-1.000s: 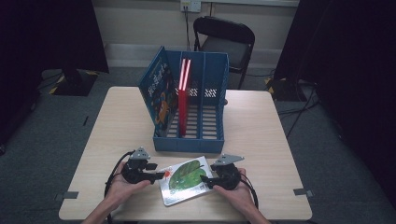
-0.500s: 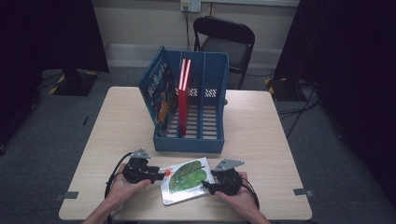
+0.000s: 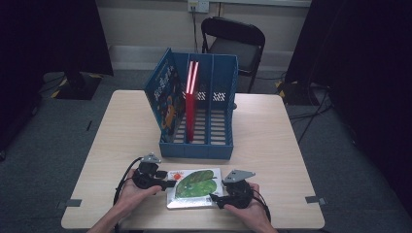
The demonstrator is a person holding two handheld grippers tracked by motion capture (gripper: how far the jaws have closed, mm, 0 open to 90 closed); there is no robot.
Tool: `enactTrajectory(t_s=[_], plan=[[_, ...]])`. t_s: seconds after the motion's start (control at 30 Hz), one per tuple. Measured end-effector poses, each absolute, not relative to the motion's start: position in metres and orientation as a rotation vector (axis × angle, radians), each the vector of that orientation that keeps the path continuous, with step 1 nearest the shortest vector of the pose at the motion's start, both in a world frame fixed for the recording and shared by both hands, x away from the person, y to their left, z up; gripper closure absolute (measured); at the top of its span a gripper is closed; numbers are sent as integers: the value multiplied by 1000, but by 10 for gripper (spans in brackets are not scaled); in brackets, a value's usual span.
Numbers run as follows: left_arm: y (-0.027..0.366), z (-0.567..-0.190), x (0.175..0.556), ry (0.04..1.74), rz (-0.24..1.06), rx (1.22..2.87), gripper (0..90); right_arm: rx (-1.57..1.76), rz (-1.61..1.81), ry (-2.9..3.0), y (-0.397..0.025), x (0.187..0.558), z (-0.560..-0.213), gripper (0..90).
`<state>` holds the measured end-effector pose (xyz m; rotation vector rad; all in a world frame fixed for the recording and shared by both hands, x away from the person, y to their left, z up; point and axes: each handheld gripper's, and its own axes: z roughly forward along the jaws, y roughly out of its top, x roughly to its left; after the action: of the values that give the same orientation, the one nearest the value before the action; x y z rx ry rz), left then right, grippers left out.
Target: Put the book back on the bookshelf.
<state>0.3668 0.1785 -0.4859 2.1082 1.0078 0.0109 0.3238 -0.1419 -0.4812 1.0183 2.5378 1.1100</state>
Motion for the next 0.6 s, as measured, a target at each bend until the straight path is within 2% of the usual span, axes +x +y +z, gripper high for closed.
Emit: enactTrajectory(t_s=[0.33, 0.6], plan=[[171, -488, 367, 988, 37, 2098, 263, 1068, 1162, 2558, -142, 334, -487, 229], [162, -490, 368, 1008, 43, 2073, 182, 1045, 1154, 2567, -142, 332, -486, 225]])
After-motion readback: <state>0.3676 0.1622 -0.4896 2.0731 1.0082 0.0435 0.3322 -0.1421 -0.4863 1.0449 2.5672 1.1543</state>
